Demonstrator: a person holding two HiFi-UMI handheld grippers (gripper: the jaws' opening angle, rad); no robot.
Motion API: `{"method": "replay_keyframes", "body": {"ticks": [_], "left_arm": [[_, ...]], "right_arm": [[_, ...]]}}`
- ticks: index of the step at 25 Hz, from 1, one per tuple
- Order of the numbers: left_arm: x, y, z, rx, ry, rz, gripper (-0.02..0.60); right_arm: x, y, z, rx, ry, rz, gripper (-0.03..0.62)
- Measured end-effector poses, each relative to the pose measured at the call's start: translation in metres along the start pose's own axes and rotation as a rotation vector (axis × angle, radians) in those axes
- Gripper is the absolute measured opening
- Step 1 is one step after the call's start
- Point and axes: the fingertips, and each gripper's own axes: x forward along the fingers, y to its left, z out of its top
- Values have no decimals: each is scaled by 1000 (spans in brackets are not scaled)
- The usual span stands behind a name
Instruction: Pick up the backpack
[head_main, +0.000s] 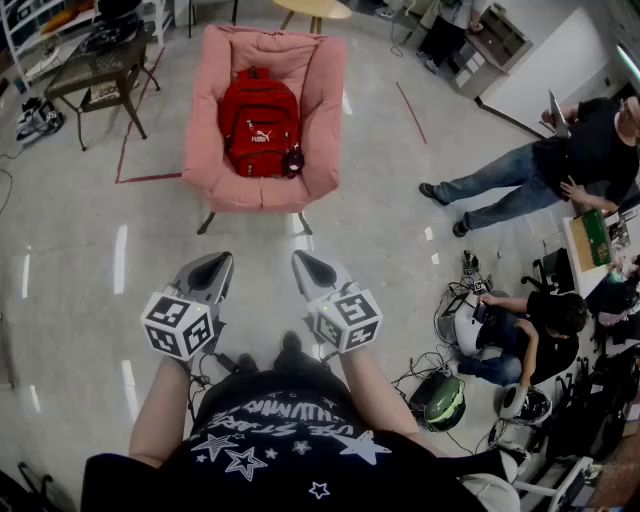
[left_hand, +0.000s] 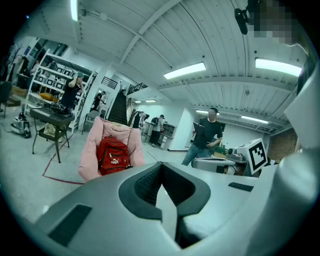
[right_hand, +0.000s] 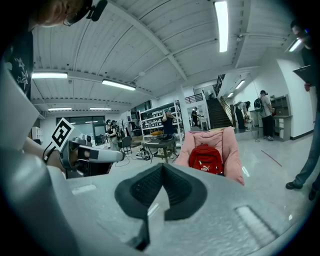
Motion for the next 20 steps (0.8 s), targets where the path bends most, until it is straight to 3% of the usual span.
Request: {"method": "replay_keyframes", "body": {"ticks": [6, 14, 20], "left_arm": [[-21, -6, -1, -10, 3, 0, 8], [-42, -14, -18, -22, 20, -27, 8], [-42, -22, -27, -31, 38, -82, 8]], "right_arm": [[-8, 21, 1, -15, 26, 23, -2], [-20, 28, -6, -49, 40, -20, -2], [-36, 36, -23, -173, 83, -62, -2]]}}
